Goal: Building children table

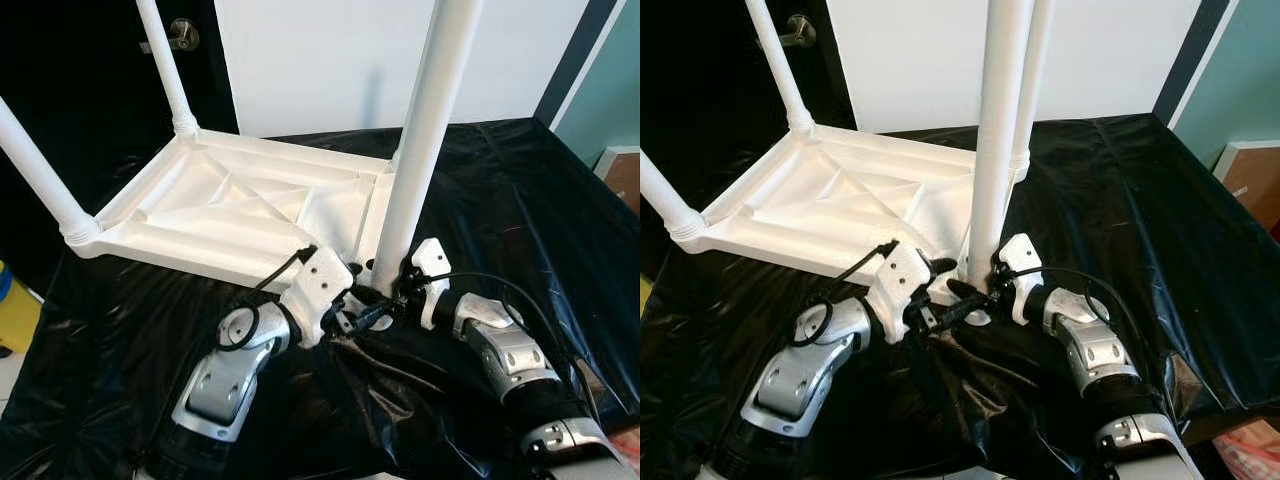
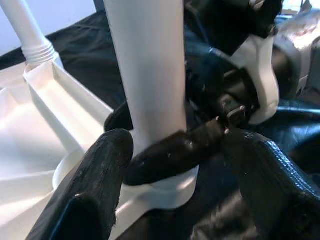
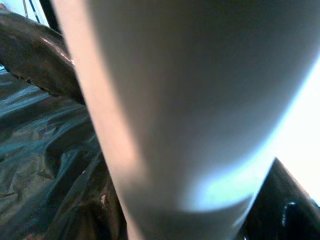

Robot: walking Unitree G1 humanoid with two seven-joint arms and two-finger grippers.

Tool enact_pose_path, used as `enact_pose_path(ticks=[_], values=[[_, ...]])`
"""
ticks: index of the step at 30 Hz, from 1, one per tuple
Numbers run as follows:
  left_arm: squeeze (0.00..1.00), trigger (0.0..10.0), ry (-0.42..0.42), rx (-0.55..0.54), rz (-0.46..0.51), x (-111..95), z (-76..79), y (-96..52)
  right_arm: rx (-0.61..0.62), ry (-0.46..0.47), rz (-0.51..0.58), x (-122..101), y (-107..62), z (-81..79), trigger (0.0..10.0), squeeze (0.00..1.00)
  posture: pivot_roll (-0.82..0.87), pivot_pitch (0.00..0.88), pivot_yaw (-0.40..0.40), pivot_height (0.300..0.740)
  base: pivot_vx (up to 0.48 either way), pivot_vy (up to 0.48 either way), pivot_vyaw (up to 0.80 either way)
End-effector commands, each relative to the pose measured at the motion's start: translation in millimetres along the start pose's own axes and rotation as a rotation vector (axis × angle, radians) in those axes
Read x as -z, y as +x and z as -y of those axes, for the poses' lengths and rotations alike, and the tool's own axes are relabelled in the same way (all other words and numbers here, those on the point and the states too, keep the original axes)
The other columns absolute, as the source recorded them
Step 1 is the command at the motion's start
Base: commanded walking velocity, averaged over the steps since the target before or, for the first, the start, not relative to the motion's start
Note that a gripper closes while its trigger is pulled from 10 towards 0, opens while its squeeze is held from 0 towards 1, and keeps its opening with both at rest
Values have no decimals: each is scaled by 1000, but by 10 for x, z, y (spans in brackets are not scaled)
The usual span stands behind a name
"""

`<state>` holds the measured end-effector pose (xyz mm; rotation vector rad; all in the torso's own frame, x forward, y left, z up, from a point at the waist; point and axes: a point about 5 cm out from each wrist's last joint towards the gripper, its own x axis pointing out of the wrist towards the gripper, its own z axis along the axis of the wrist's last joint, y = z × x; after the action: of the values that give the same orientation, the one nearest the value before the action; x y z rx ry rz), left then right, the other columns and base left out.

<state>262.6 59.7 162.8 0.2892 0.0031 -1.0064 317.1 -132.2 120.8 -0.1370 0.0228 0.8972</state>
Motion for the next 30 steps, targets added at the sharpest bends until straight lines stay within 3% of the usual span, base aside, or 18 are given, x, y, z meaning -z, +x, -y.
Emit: enact_pose_path(ticks=[1,12,13,18,20,21,23,24,26,27,28,29,30], values=[[0,10000,5,-11,-17,18,5,-56,35,-2,-37,47,-36,85,0,0,33,31,-37,740,0,0,0],[0,10000,22,-46,-41,51,-10,-124,116,24,-56,165,-204,191,0,0,17,27,-30,740,0,0,0],[0,10000,27,-51,-43,51,-1,-117,145,38,-52,189,-242,202,10000,0,13,27,-29,740,0,0,0],[0,10000,38,-62,-45,56,15,-94,225,80,-32,216,-302,185,10000,0,3,25,-27,740,0,0,0],[0,10000,47,-72,-46,57,17,-79,285,89,-27,224,-318,157,10000,0,3,25,-27,740,0,0,0],[0,10000,47,-88,-45,56,10,-64,372,102,-35,240,-334,134,10000,0,-5,20,-27,740,0,0,0],[0,10000,47,-88,-45,56,10,-64,372,102,-35,240,-334,134,10000,0,-5,20,-27,740,0,0,0],[0,10000,49,-107,-45,54,1,-48,507,124,-52,270,-348,122,10000,0,-12,18,-26,740,0,0,0],[0,10000,49,-107,-45,54,1,-48,507,124,-52,270,-348,122,10000,0,-12,18,-26,740,0,0,0],[0,10000,53,-127,-41,49,-11,-29,673,147,-73,302,-361,113,10000,0,-19,18,-25,740,0,0,0],[0,10000,53,-127,-41,49,-11,-29,673,147,-73,302,-361,113,10000,0,-19,18,-25,740,0,0,0],[0,10000,56,-148,-37,42,-24,-7,824,175,-74,316,-343,80,10000,0,-24,18,-22,740,0,0,0],[0,10000,56,-148,-37,42,-24,-7,824,175,-74,316,-343,80,10000,0,-24,18,-22,740,0,0,0]])
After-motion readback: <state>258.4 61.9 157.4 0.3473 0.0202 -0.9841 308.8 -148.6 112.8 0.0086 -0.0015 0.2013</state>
